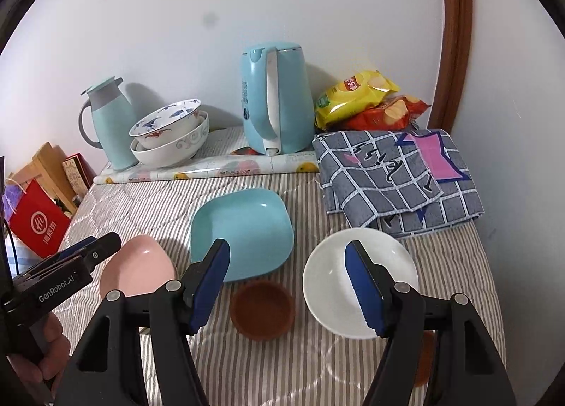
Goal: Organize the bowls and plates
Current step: 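Move the right tool to the rim of the light-blue plate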
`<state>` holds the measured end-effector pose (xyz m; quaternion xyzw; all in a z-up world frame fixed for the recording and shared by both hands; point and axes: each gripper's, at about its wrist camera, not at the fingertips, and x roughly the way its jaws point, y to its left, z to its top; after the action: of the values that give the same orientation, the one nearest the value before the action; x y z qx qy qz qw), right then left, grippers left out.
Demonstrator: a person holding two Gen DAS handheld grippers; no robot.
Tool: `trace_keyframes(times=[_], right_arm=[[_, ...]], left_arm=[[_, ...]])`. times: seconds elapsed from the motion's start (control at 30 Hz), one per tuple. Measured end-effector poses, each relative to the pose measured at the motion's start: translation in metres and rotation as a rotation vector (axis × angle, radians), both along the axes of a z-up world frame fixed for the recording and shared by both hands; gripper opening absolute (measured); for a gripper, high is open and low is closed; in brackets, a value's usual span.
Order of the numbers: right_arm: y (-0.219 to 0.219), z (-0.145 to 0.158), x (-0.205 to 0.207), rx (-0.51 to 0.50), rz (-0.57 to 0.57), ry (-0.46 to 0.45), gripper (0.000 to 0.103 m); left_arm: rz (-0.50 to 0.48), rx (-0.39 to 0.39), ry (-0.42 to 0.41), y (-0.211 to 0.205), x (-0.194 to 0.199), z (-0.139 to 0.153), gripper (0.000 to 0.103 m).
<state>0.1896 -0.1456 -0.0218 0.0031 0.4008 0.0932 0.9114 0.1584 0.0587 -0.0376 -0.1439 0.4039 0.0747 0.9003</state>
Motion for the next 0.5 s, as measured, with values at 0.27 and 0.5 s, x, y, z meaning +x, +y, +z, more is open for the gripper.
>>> trace_keyframes(times=[0.27,0.5], right_arm=[[0.005,-0.011,0.022,-0.030,-0.015,0.016,0.061],[0.009,-0.022,0.041,-0.035,-0.018,0.049,0.059]], left_arm=[[-0.045,-0.002,0.023,0.001,0.023,-0.012,0.048],[-0.074,-0.010,0.033,-0.001,0.040,-0.020,0.048]])
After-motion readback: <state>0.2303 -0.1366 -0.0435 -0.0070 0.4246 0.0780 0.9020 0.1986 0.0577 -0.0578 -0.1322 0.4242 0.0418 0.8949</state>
